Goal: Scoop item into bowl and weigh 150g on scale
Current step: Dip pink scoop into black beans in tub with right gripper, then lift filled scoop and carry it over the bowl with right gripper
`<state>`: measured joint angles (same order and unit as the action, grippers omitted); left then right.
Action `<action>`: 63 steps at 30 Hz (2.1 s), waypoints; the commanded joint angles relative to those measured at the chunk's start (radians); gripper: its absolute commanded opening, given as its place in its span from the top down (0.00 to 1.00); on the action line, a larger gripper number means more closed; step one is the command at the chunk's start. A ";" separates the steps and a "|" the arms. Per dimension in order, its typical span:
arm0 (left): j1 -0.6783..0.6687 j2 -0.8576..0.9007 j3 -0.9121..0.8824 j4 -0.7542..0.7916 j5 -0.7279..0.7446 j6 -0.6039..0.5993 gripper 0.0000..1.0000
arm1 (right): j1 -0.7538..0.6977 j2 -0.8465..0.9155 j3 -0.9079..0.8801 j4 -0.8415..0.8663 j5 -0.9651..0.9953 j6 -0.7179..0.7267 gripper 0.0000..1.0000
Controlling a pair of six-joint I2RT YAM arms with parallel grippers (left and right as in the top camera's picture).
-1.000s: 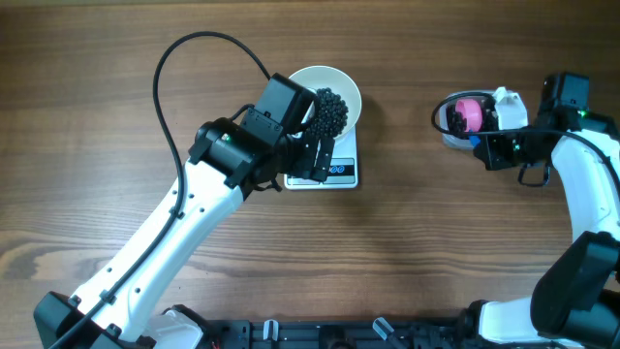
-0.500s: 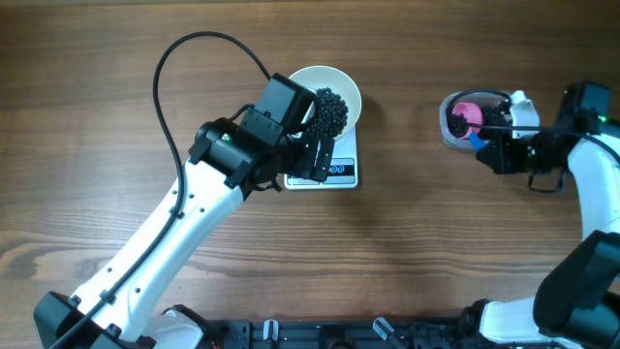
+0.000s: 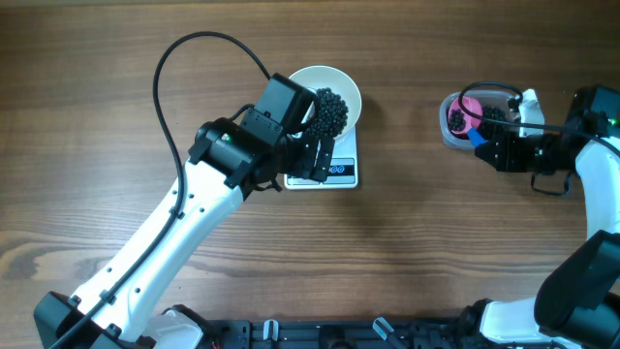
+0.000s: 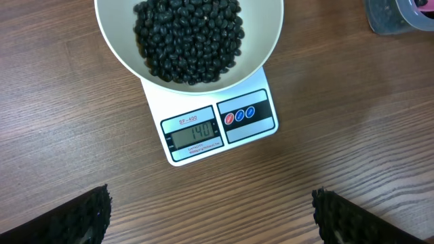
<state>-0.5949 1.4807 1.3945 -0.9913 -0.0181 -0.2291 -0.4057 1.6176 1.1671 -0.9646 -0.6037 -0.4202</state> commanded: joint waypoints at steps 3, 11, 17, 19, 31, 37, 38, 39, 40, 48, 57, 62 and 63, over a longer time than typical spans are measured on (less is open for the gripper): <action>-0.003 -0.014 0.016 0.000 -0.009 0.013 0.00 | -0.002 0.013 0.003 0.000 -0.045 0.008 0.96; -0.003 -0.014 0.016 0.000 -0.010 0.012 0.00 | -0.039 0.013 0.003 0.014 -0.049 0.071 0.96; -0.003 -0.014 0.016 0.000 -0.009 0.013 0.00 | -0.094 0.013 0.003 0.014 -0.138 0.083 0.96; -0.003 -0.014 0.016 0.000 -0.010 0.012 0.00 | -0.109 0.013 0.003 0.024 -0.164 0.084 0.96; -0.003 -0.013 0.016 0.000 -0.010 0.012 0.00 | -0.122 0.013 0.003 0.036 -0.214 0.083 0.96; -0.003 -0.014 0.016 0.000 -0.010 0.013 0.00 | -0.122 0.013 0.003 0.070 -0.412 0.092 0.96; -0.003 -0.013 0.016 0.000 -0.010 0.013 0.00 | -0.121 0.013 0.003 0.079 -0.440 0.107 0.96; -0.003 -0.014 0.016 0.000 -0.009 0.012 0.00 | -0.119 0.013 0.003 0.092 -0.477 0.137 0.96; -0.003 -0.013 0.016 0.000 -0.010 0.012 0.00 | -0.114 0.013 0.003 0.104 -0.507 0.159 0.96; -0.003 -0.013 0.016 0.000 -0.009 0.012 0.00 | 0.074 0.013 0.003 0.316 -0.632 0.362 0.95; -0.003 -0.013 0.016 0.000 -0.010 0.012 0.00 | 0.391 0.013 0.003 0.512 -0.407 0.400 0.96; -0.003 -0.014 0.016 0.000 -0.010 0.012 0.00 | 0.537 0.013 0.003 0.518 -0.111 0.339 0.96; -0.003 -0.014 0.016 0.000 -0.010 0.013 0.00 | 0.558 0.013 0.003 0.515 -0.056 0.315 0.96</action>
<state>-0.5949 1.4807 1.3945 -0.9916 -0.0181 -0.2291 0.0975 1.6180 1.1667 -0.4538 -0.8787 -0.0372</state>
